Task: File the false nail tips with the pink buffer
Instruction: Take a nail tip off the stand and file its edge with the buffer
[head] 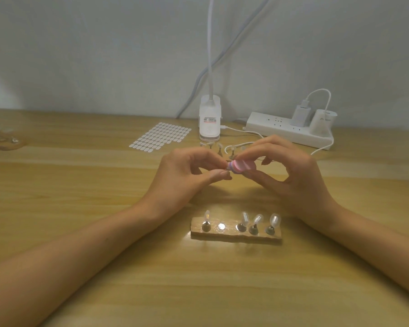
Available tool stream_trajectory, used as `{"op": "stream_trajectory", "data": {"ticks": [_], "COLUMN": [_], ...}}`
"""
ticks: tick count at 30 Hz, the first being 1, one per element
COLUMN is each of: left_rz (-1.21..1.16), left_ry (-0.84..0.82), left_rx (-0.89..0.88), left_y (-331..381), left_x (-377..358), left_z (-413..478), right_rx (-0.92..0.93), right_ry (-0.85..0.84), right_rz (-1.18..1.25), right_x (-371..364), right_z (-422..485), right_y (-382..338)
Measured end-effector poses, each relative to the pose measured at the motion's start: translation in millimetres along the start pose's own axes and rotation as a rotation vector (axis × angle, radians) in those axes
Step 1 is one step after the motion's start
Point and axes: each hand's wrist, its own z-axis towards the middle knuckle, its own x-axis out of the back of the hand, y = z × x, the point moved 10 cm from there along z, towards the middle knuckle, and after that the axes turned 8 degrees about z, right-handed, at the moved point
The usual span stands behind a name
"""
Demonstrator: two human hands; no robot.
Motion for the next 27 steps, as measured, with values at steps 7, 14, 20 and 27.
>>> {"op": "stream_trajectory", "data": {"ticks": [7, 14, 20, 27], "left_rz": [-0.001, 0.002, -0.009, 0.019], "left_ry": [-0.034, -0.026, -0.025, -0.013], "left_rx": [-0.009, -0.023, -0.034, -0.023], "left_y": [3, 4, 6, 4], "left_x": [-4, -3, -3, -2], "left_z": [-1, -2, -2, -1], "right_rx": [0.028, 0.043, 0.046, 0.062], "right_ry": [0.0, 0.006, 0.035, 0.013], "right_rz": [-0.01, 0.014, 0.014, 0.008], "right_x": [-2, -2, 2, -1], "right_z": [2, 0, 0, 1], "right_y": [-6, -7, -7, -9]}}
